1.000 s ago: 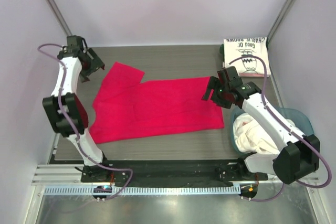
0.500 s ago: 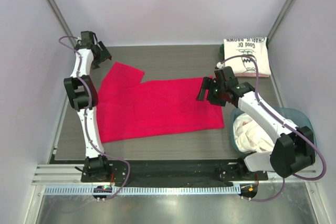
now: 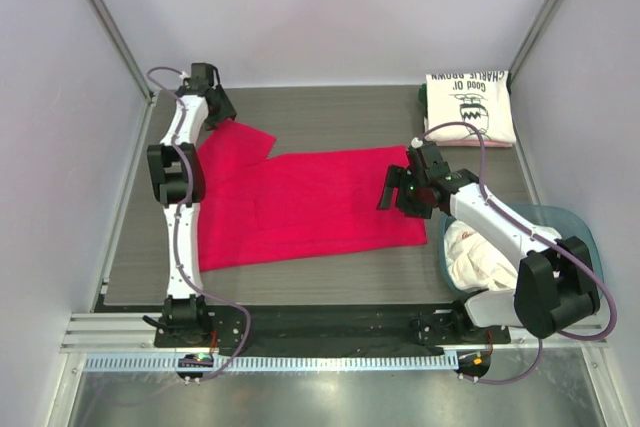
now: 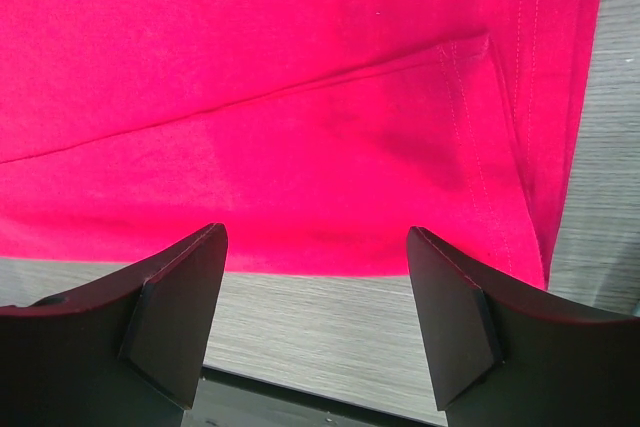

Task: Fold and stack the t-shirts
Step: Fold the tshirt

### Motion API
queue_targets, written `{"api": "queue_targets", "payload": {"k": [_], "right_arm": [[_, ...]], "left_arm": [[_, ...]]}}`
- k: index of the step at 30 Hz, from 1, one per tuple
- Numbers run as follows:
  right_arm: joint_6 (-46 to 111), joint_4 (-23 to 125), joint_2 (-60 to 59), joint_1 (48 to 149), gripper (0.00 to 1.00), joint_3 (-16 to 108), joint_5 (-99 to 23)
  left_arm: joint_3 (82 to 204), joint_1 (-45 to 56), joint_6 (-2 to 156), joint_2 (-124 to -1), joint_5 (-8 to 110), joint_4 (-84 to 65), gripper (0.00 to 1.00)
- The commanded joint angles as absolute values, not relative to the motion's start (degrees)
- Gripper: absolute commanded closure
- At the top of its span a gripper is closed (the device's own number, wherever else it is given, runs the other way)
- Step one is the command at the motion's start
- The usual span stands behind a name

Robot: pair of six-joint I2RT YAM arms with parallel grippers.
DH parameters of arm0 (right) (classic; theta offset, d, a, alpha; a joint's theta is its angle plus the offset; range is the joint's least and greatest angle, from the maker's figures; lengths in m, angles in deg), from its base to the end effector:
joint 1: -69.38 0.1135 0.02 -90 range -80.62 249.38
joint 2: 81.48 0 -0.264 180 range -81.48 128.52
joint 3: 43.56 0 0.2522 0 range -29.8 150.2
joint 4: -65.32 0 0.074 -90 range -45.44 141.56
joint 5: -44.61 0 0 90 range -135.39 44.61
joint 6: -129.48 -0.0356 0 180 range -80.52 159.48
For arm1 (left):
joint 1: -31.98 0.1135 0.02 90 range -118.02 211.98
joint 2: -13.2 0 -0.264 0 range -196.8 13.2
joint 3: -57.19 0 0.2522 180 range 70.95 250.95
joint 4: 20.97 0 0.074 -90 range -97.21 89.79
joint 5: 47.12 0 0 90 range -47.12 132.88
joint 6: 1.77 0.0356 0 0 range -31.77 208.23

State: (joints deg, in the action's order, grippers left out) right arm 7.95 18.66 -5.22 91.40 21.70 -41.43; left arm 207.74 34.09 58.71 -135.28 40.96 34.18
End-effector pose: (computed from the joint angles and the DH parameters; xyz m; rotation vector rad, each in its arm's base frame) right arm 0.2433 0.1011 0.2293 0.1922 2.6290 0.4257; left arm 0.5625 0.0219 0.1730 -0.6957 2.4048 -0.1572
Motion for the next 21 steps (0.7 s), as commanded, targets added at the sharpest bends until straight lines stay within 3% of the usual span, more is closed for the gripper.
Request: {"api": "queue_targets", "payload": {"k": [1,5,8,9,10,16,21], "right_arm": [[9.07,20.19,-6.51,91.62,0.21,21.7,-42.23],[9.25,19.84,-6.95,91.62,0.21,20.91,-42.93],[9.34,19.92,-6.43,91.71,0.21,21.26,-43.2],[9.34,19.92,-6.08,91.62,0.21,21.7,-43.81],[9.51,20.01,-5.03,91.62,0.21,23.27,-44.33],[10.48,18.52,3.66,88.99,0.26,35.39,-54.07],[9.95,15.09,19.9,83.8,0.32,50.77,-57.87]], "left_arm": [[210.42,34.35,58.79,-136.65,36.2,35.41,0.42],[213.58,34.35,58.52,-138.84,35.85,37.17,0.52],[214.82,34.35,58.52,-139.55,35.85,38.06,0.73],[214.74,34.35,58.44,-139.55,35.67,38.06,0.91],[214.74,34.35,58.35,-139.55,35.5,38.23,0.99],[213.86,35.49,56.94,-139.38,37.51,37.8,1.0],[210.17,37.34,55.18,-138.32,41.11,35.08,1.0]]}}
